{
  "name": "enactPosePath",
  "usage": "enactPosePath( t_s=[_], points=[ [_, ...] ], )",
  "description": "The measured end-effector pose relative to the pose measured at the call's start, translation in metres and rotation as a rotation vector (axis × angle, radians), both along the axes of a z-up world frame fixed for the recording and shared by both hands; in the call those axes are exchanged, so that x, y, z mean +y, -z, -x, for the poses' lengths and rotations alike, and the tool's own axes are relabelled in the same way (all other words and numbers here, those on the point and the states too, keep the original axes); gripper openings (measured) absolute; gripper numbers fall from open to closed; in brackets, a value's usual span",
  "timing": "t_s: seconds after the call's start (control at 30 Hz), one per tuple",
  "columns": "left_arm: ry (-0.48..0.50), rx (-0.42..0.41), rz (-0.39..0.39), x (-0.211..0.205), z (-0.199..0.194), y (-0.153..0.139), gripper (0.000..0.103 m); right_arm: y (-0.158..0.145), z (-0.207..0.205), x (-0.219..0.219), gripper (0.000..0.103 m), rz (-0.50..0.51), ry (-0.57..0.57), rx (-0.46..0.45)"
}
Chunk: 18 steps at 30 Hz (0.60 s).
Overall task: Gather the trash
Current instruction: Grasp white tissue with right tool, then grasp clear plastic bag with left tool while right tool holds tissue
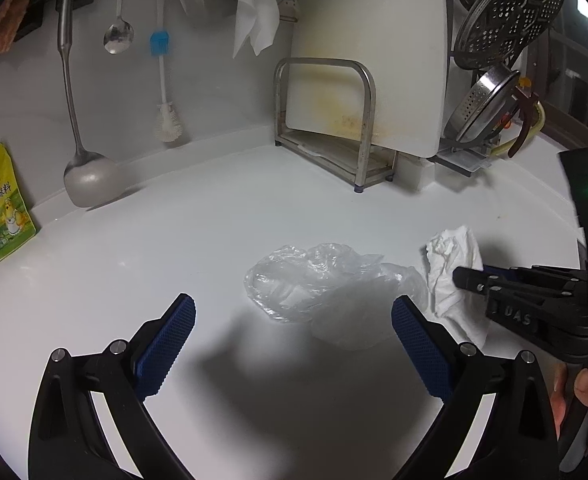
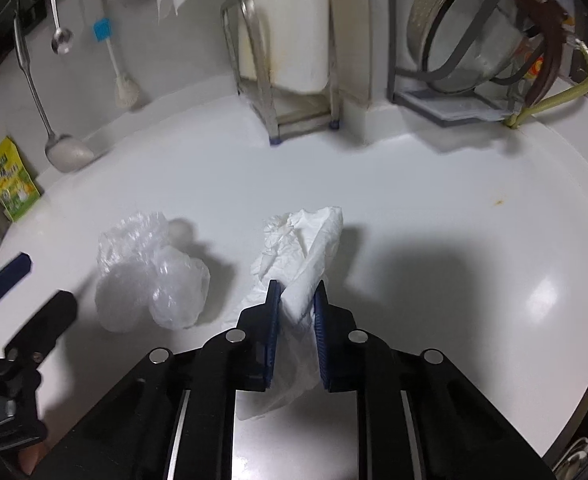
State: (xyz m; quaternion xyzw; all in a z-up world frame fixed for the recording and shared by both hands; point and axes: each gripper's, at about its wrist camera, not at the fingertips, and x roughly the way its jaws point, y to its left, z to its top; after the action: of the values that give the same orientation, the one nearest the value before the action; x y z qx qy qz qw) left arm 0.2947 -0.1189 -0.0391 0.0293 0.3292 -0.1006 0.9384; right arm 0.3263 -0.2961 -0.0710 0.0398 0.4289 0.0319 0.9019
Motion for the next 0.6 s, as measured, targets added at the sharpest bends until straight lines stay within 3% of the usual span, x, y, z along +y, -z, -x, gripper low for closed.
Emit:
enactPosePath(
  t_s=[0.2,0.6],
  points=[
    [0.015,0.022,0.022,-0.019,-0.009,0.001,0.097,-0.015,0.007,-0.028,0.015,-0.051,0.051,-0.053],
    [0.003,0.066,-0.044,-0.060,-0.031,0.013,0.097,-0.015,0.007,-0.053,0.015,-0.156,0.079,-0.066]
  ],
)
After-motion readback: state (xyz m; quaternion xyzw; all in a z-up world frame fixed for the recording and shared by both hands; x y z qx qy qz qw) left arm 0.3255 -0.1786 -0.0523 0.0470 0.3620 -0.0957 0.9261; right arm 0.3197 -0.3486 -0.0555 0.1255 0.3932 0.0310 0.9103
